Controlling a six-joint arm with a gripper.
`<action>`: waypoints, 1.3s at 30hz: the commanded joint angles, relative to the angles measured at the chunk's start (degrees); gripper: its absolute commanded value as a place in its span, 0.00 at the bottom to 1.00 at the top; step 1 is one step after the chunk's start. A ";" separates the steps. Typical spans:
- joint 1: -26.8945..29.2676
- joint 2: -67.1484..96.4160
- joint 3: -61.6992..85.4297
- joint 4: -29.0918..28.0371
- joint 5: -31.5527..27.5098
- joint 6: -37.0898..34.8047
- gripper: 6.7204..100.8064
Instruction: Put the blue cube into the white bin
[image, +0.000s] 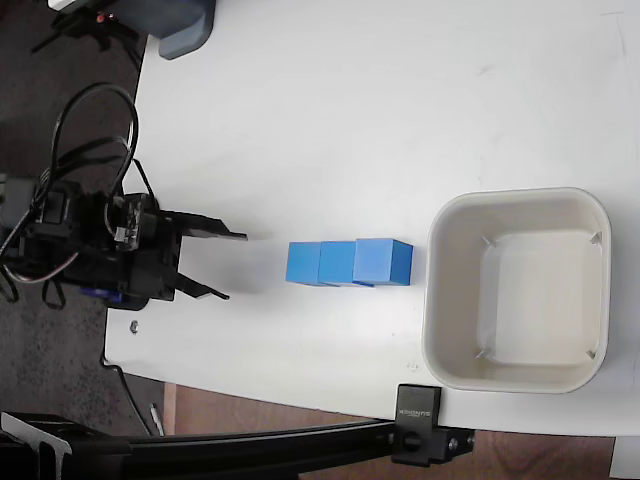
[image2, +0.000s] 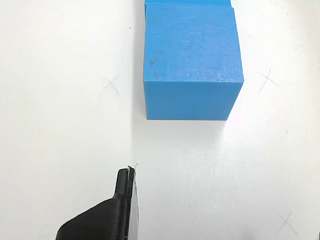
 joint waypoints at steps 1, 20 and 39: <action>0.44 1.23 -2.90 -1.14 -0.79 -0.09 0.99; 0.44 1.23 -2.90 -1.14 0.09 0.35 0.99; 4.13 -3.25 -15.12 2.46 -4.39 0.88 0.99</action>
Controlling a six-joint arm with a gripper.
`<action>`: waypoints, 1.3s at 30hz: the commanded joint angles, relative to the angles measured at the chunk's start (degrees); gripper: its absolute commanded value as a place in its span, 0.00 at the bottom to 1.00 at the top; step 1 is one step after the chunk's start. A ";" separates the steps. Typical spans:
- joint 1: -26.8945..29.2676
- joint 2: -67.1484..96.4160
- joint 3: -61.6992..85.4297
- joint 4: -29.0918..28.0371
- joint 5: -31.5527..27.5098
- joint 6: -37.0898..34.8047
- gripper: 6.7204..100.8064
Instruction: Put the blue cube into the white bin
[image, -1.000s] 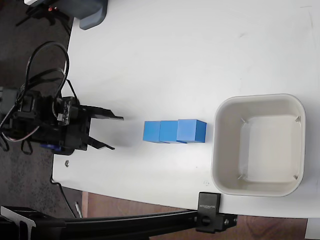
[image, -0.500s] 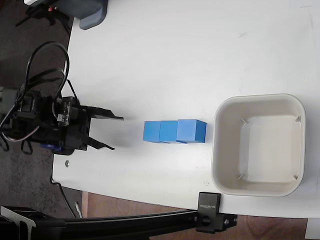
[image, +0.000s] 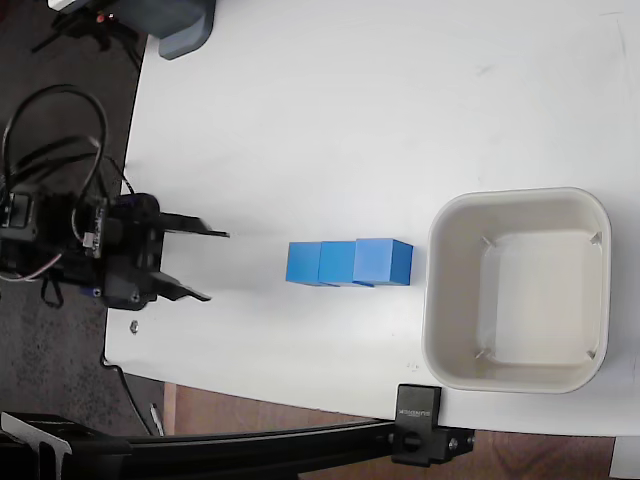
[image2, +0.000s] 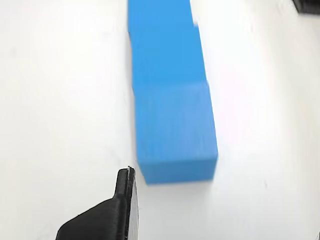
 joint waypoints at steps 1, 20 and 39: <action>-0.09 -4.04 -8.70 0.44 -0.70 -2.11 0.99; 4.48 -32.87 -30.67 -3.43 -8.09 -6.86 0.92; 4.57 -46.05 -30.23 -5.19 -10.11 -9.58 0.99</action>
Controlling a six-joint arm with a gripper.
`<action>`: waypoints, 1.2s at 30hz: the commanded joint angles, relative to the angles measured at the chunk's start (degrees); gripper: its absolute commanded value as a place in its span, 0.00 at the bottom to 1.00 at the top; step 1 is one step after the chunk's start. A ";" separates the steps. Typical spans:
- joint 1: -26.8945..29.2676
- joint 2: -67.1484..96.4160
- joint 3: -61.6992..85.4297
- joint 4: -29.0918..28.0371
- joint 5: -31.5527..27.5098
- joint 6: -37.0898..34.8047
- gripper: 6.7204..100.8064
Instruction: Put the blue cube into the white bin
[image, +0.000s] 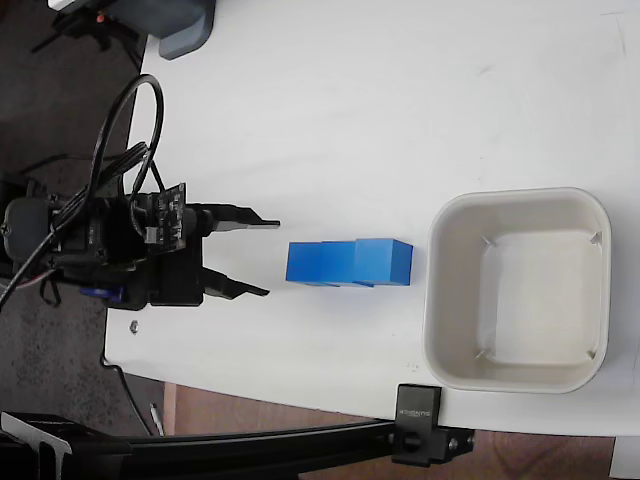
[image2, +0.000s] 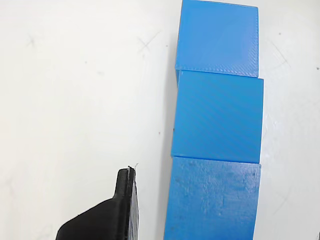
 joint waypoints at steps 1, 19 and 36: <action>-0.53 0.88 -0.53 -3.25 0.26 0.62 0.99; -3.16 -6.24 4.31 -13.01 1.41 3.96 0.99; -2.02 -11.07 4.22 -16.26 1.93 2.90 0.98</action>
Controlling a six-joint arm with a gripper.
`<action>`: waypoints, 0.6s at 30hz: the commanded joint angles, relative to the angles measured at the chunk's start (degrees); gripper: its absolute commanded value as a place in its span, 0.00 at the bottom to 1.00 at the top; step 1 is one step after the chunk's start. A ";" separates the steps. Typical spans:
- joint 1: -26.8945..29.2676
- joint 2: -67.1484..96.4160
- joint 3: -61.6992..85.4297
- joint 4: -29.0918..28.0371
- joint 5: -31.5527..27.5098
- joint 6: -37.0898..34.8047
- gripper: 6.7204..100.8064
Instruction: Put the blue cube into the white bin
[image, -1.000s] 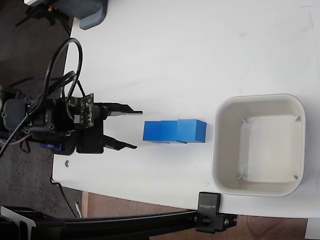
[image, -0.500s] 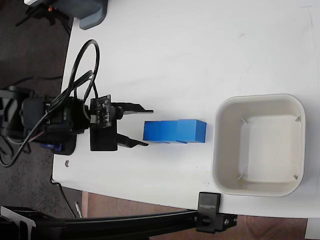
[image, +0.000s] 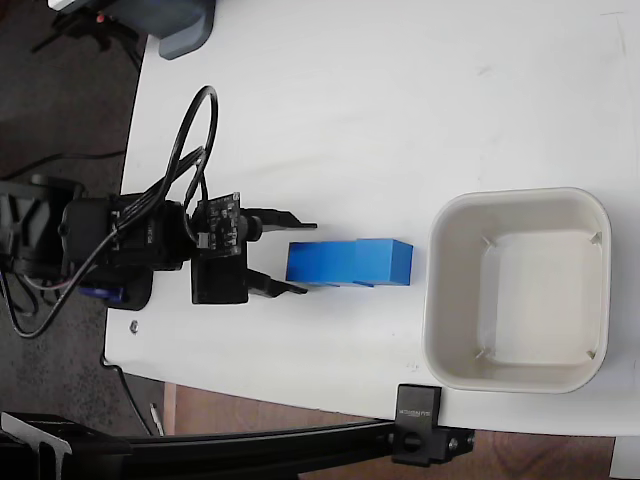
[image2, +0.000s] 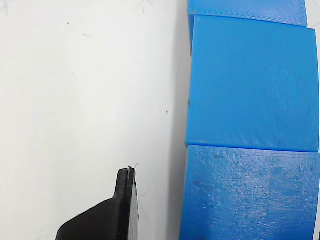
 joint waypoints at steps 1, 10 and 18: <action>0.18 -0.62 -1.41 -2.20 0.79 -0.18 0.97; 0.70 -2.37 -1.93 -3.34 1.49 -0.26 0.93; 1.41 -1.76 -1.76 -3.52 2.72 0.00 0.79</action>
